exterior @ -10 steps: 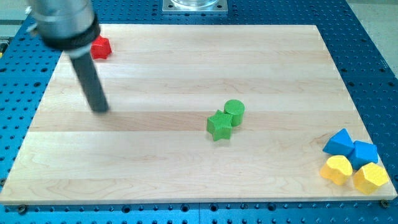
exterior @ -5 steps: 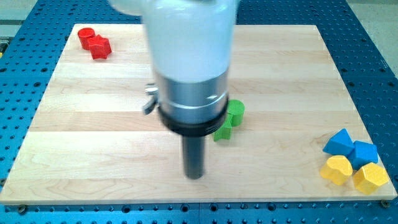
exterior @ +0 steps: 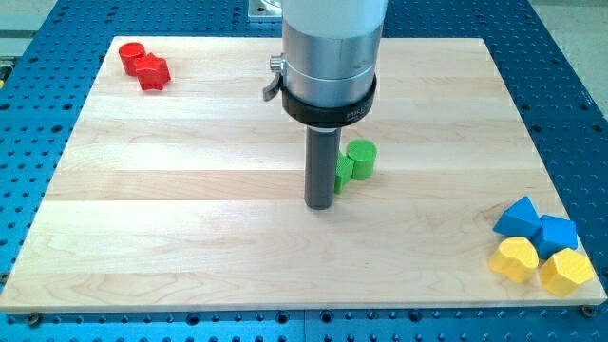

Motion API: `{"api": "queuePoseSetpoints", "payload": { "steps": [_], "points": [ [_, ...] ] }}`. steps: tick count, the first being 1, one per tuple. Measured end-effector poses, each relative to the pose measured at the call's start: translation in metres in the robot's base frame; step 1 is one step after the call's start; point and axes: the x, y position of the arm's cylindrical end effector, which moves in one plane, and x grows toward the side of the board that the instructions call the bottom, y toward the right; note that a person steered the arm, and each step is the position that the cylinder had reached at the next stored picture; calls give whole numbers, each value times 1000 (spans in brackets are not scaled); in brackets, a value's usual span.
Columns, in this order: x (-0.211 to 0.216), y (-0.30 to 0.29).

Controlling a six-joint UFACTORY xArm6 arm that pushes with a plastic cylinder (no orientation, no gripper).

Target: Slide the green blocks to the center right

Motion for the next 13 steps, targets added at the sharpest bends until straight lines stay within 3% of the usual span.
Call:
{"api": "queuePoseSetpoints", "payload": {
  "steps": [1, 2, 3, 4, 6, 9, 13],
  "points": [
    [-5, -17],
    [-7, 3],
    [-33, 51],
    [-54, 59],
    [-56, 41],
    [-93, 22],
    [-99, 147]
  ]
}}
